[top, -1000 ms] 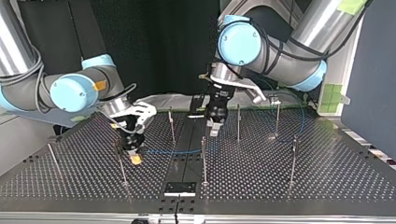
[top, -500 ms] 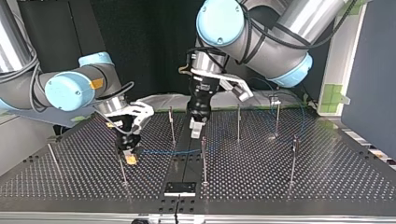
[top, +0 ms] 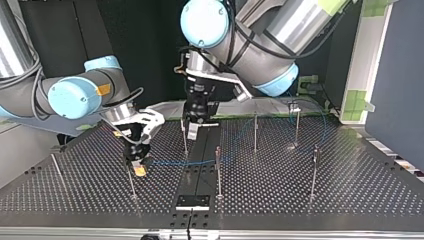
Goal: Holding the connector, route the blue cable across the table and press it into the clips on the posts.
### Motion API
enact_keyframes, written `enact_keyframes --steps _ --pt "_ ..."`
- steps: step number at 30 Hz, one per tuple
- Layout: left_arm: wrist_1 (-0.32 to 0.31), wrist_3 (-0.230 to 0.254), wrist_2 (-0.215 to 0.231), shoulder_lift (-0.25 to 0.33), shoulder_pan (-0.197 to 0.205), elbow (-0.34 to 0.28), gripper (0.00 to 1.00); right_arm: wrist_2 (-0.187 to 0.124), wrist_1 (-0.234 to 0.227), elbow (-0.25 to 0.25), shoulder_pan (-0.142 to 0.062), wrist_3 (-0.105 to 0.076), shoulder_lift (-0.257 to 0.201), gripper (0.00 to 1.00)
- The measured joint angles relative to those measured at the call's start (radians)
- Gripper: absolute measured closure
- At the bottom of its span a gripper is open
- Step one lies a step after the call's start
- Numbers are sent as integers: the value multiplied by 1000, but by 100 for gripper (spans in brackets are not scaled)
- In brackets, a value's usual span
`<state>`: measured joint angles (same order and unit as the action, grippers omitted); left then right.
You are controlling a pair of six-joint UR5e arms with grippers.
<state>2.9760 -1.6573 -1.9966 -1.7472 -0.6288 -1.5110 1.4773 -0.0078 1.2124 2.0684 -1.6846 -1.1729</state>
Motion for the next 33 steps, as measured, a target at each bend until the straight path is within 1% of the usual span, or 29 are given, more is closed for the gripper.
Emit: enact_keyframes --steps 4,8,15,22,25,29,33 --pt "15 12 -28 -31 9 31 0 0 0 0 0 0 0 100" --pt "22 14 -36 -69 25 69 0 1 -1 0 0 0 0 100" --pt "20 16 -27 -131 37 133 0 1 -2 0 0 0 0 100" --pt "19 16 -24 -152 52 193 0 0 -2 0 0 0 0 100" --pt "25 16 -14 -162 58 218 0 0 -2 0 0 0 0 100" --pt "39 15 11 -187 61 256 0 1 -2 0 0 0 0 100" --pt "47 15 16 -220 63 284 0 0 -3 0 0 0 0 100"
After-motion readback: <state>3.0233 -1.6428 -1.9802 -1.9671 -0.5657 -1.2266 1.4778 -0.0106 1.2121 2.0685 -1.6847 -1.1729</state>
